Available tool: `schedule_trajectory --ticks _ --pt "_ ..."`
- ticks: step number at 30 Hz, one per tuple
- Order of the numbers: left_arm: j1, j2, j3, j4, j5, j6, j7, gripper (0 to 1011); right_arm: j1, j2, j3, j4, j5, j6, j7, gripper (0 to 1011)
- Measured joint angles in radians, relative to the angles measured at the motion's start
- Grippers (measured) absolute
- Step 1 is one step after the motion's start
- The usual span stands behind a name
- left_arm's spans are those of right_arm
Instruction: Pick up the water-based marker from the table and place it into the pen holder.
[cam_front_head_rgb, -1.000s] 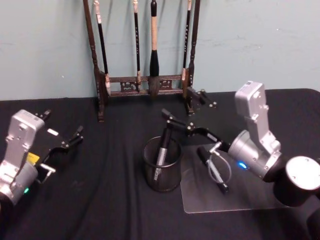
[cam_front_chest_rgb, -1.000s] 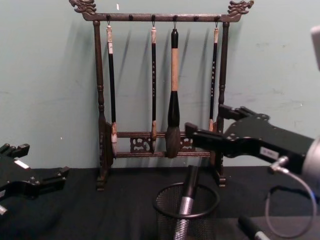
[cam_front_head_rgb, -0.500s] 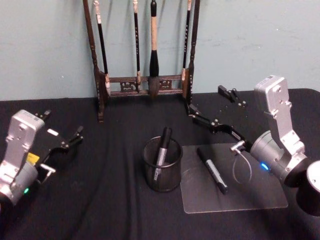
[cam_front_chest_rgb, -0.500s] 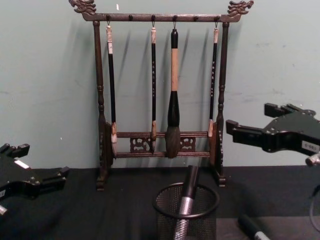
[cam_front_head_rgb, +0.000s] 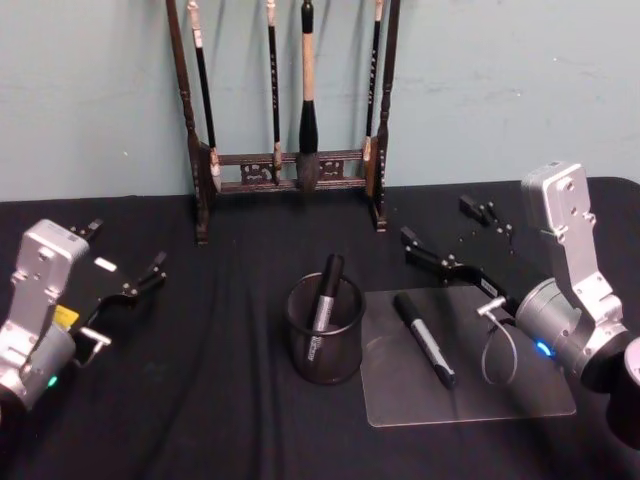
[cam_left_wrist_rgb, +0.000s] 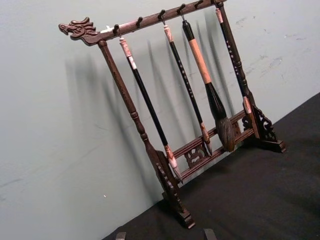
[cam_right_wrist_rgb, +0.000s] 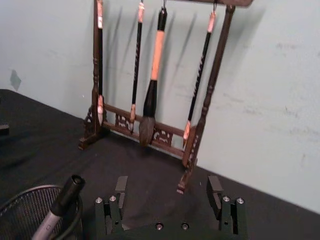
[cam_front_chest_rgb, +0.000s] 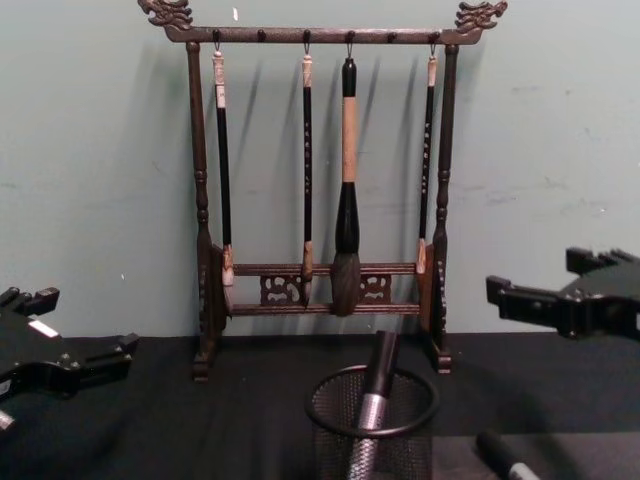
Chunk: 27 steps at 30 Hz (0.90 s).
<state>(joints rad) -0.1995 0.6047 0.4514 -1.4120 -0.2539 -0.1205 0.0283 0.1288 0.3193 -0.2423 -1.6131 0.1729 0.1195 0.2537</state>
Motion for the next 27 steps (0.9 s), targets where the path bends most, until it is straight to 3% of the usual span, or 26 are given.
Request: schedule_trajectory --ticks 14,27 --pt "0.000 0.000 0.000 0.000 0.000 0.000 0.000 1009 -0.005 -0.027 0.011 0.015 0.025 0.114 -0.004 1002" --pt "0.000 0.000 0.000 0.000 0.000 0.000 0.000 1009 0.004 -0.032 -0.011 0.049 0.030 0.164 0.007 1002"
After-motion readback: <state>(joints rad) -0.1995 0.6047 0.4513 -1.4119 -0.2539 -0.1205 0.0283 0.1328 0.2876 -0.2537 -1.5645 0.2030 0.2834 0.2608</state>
